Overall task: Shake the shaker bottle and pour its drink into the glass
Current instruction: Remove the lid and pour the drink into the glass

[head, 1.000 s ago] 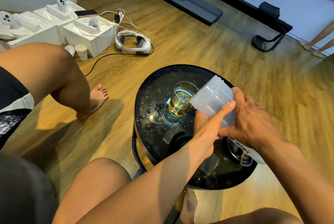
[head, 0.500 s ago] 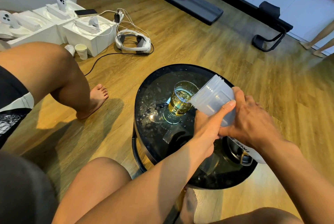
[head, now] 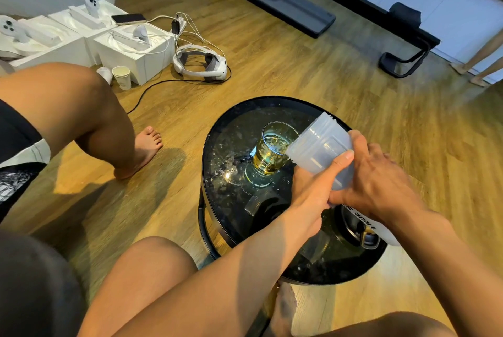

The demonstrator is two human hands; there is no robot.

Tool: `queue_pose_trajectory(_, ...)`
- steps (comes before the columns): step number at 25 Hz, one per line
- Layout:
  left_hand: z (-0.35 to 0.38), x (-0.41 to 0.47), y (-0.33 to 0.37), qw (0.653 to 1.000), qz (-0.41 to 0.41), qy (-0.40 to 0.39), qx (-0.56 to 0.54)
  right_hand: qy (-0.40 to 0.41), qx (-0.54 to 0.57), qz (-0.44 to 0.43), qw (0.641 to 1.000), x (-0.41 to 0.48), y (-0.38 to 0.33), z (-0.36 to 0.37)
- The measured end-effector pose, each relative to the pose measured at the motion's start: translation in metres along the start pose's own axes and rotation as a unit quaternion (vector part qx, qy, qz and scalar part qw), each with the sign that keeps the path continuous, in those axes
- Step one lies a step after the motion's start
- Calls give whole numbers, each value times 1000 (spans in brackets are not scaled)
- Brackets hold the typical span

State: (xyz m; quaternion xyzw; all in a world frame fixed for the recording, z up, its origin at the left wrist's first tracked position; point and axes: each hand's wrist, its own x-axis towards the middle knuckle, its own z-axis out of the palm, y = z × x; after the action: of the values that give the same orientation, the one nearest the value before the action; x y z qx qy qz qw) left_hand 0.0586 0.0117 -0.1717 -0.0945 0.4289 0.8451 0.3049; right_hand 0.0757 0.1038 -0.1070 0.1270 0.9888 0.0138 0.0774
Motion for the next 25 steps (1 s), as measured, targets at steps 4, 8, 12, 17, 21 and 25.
queue_pose_trajectory(4,0,0,0,1000,1,-1,-1,1,1,0,1000,0,0,1)
queue_pose_trajectory(8,0,0,1,1000,0,-5,-6,2,4,3,1000,1,0,1)
queue_pose_trajectory(12,0,-1,1,1000,0,-4,-3,4,3,2,1000,1,0,1)
queue_pose_trajectory(17,0,0,0,1000,-1,-5,-8,3,-2,1,1000,2,1,1)
queue_pose_trajectory(21,0,1,0,1000,-3,-5,-9,4,-3,-2,1000,2,1,1)
queue_pose_trajectory(25,0,2,-1,1000,-3,-2,-10,5,-2,-1,1000,2,1,1)
